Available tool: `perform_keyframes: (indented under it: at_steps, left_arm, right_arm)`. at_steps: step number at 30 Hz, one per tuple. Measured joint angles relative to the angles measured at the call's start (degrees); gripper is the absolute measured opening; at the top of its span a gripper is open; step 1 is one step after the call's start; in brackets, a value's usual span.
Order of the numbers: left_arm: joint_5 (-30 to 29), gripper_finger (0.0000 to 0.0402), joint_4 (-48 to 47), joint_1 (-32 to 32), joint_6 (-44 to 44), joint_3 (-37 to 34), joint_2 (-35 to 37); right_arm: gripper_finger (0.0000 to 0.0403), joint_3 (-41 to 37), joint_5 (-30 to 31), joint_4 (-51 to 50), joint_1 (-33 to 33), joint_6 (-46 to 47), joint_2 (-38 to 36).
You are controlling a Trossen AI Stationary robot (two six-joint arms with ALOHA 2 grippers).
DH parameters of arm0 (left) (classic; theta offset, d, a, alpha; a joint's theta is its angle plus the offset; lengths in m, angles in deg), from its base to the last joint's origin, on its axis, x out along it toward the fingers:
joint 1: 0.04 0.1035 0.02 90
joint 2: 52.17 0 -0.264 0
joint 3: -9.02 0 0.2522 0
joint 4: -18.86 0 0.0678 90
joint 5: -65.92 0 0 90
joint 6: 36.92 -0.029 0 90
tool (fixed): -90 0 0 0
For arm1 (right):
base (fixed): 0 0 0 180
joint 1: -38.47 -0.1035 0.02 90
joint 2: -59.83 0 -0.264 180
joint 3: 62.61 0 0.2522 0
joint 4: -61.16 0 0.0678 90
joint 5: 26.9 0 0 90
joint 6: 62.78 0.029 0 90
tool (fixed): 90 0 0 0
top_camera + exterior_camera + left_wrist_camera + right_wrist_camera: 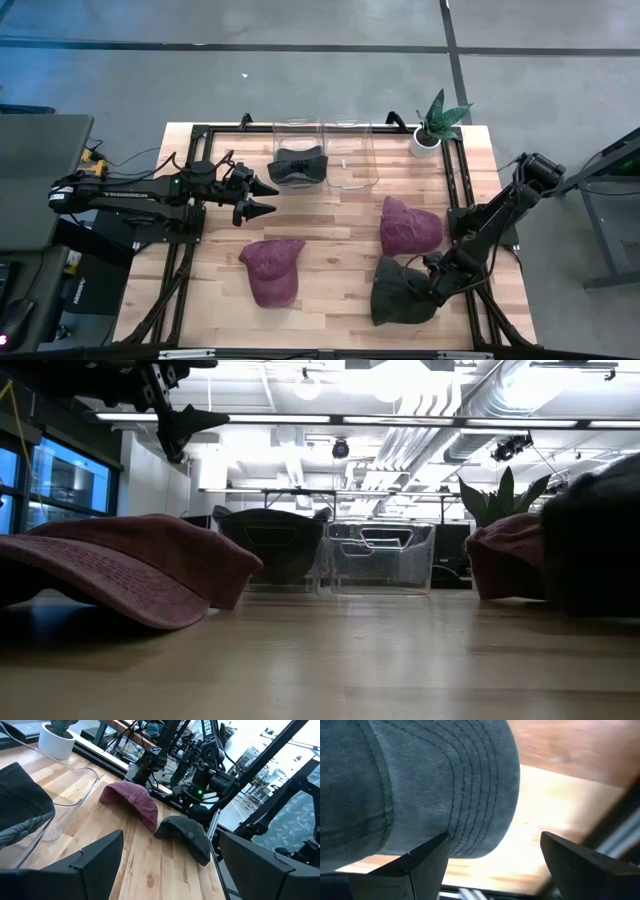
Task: Pick & Place hat
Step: Put the black cap into the left transparent bin
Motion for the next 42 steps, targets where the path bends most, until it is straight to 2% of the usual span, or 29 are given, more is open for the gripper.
perform_keyframes:
  at_steps: [4, 9, 14, 28, 33, 39, 42]
  left_arm:
    - [0.0, 0.0323, 0.0, 0.0, 0.0, 0.0, 0.0]
    - [0.1, 0.0323, 0.0, 0.0, 0.0, 0.0, 0.0]
    - [0.1, 0.0323, 0.0, 0.0, 0.0, 0.0, 0.0]
    - [0.3, 0.0323, 0.0, 0.0, 0.0, 0.0, 0.0]
    - [0.3, 0.0323, 0.0, 0.0, 0.0, 0.0, 0.0]
    - [0.3, 0.0323, 0.0, 0.0, 0.0, 0.0, 0.0]
    - [0.3, 0.0323, 0.0, 0.0, 0.0, 0.0, 0.0]
  right_arm:
    - [0.0307, 0.0, 2.2, 2.6, 1.1, -1.2, 1.0]
    - [0.0307, -0.1, 8.3, 6.0, 2.9, -3.6, 1.0]
    - [0.0307, -0.2, 11.8, 7.7, 4.1, -5.8, 1.1]
    - [0.0307, -0.2, 26.8, 10.1, 6.5, -16.5, 1.1]
    - [0.0307, -0.2, 28.6, 12.5, 6.5, -17.7, 1.1]
    - [0.0307, -0.4, 27.8, 13.5, 6.4, -17.5, 2.5]
    - [0.0307, -3.1, 26.7, 21.1, 6.4, -16.5, 4.2]
